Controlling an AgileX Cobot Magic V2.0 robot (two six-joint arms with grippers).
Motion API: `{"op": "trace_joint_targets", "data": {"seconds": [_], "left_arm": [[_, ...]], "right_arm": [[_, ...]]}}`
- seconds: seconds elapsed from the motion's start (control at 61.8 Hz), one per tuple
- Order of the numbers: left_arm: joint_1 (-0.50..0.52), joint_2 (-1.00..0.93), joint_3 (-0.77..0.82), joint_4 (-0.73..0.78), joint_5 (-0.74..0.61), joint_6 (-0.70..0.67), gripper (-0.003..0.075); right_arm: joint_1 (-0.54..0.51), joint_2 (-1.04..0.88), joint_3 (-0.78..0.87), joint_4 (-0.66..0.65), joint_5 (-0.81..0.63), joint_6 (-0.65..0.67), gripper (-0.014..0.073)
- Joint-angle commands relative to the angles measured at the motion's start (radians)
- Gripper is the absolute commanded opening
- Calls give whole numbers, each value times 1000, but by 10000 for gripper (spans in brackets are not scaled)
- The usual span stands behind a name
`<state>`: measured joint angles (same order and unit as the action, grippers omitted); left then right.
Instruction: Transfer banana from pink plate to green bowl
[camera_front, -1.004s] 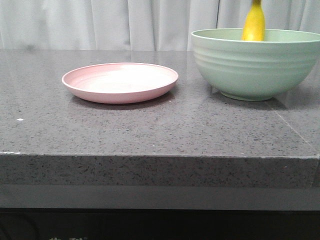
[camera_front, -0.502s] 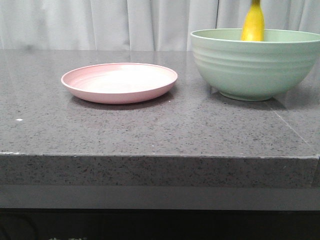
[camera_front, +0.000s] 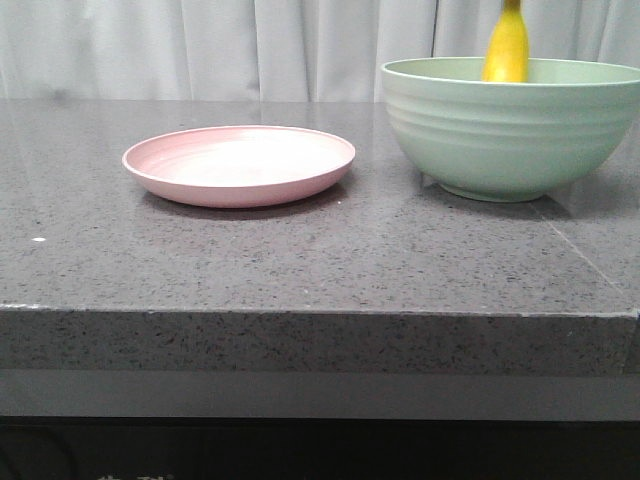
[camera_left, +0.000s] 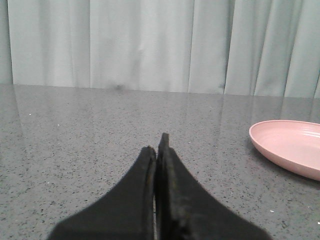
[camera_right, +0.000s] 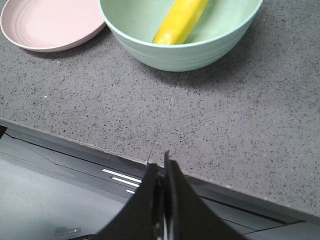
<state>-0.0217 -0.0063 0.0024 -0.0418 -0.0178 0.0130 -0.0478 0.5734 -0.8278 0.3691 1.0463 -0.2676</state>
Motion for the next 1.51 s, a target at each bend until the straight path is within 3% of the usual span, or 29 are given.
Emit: {"op": "trace_joint_targets", "data": {"seconds": [0.0,1.49], "left_arm": [[-7,-24,6,3,-81,-6,-18],[-55,-24,6,5,-81,-6,-18]], "right_arm": [[0,2,-22,26,-51,-2,-68],[0,2,-22,26,-51,-2,-68]]}}
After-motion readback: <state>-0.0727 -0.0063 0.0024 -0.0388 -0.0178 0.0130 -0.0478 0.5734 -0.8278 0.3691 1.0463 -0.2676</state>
